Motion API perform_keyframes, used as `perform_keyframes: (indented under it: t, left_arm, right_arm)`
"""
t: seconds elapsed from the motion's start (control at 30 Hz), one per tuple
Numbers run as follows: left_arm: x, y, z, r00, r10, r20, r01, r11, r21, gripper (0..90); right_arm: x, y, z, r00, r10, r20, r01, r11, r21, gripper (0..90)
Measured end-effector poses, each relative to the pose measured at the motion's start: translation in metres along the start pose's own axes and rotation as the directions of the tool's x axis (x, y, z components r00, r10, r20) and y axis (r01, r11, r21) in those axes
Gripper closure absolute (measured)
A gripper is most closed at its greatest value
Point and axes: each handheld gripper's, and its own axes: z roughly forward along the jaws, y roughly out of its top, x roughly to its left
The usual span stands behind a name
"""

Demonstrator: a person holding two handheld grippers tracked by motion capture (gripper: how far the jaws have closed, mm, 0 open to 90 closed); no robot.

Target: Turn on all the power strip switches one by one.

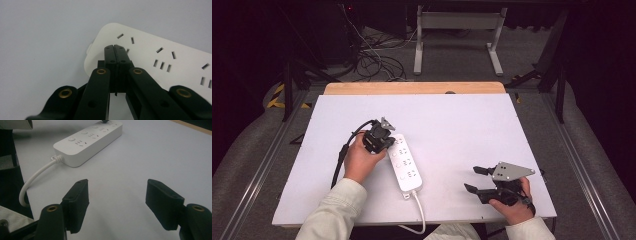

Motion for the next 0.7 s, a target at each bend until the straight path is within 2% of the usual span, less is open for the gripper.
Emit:
perform_keyframes:
  t: [0.17,0.23,0.3,0.33,0.4,0.53,0.7]
  left_arm:
    - [0.002,-0.002,0.001,0.9995,-0.027,0.017,0.027,0.9995,-0.012,90.0]
    - [-0.004,0.000,0.001,0.9997,0.000,-0.025,0.000,1.0000,-0.003,90.0]
    - [-0.011,0.003,-0.001,0.9956,0.023,-0.090,-0.022,0.9997,0.010,90.0]
    - [-0.013,0.004,-0.003,0.9938,0.043,-0.103,-0.042,0.9991,0.010,90.0]
    - [-0.011,0.005,-0.008,0.9972,0.026,-0.070,-0.026,0.9996,-0.010,90.0]
    - [-0.007,0.003,-0.018,0.9994,-0.010,-0.034,0.008,0.9985,-0.053,90.0]
    - [-0.009,0.003,-0.029,0.9999,-0.012,-0.006,0.012,0.9953,-0.096,89.9]
  right_arm:
    - [0.000,0.000,0.000,1.0000,-0.002,-0.004,0.002,1.000,0.000,36.0]
    - [0.000,0.000,0.000,1.0000,-0.002,-0.005,0.002,1.000,-0.002,36.0]
    - [-0.001,0.000,-0.001,1.0000,0.000,-0.003,0.000,1.000,-0.005,36.0]
    - [-0.001,0.000,-0.001,1.0000,0.002,0.000,-0.002,1.000,-0.005,36.0]
    - [-0.001,0.000,-0.002,1.0000,0.005,0.004,-0.005,1.000,-0.008,36.0]
    - [-0.001,0.000,-0.002,1.0000,0.003,0.007,-0.003,1.000,-0.011,35.9]
    - [0.000,0.001,-0.001,1.0000,0.001,0.004,-0.001,1.000,-0.007,35.9]
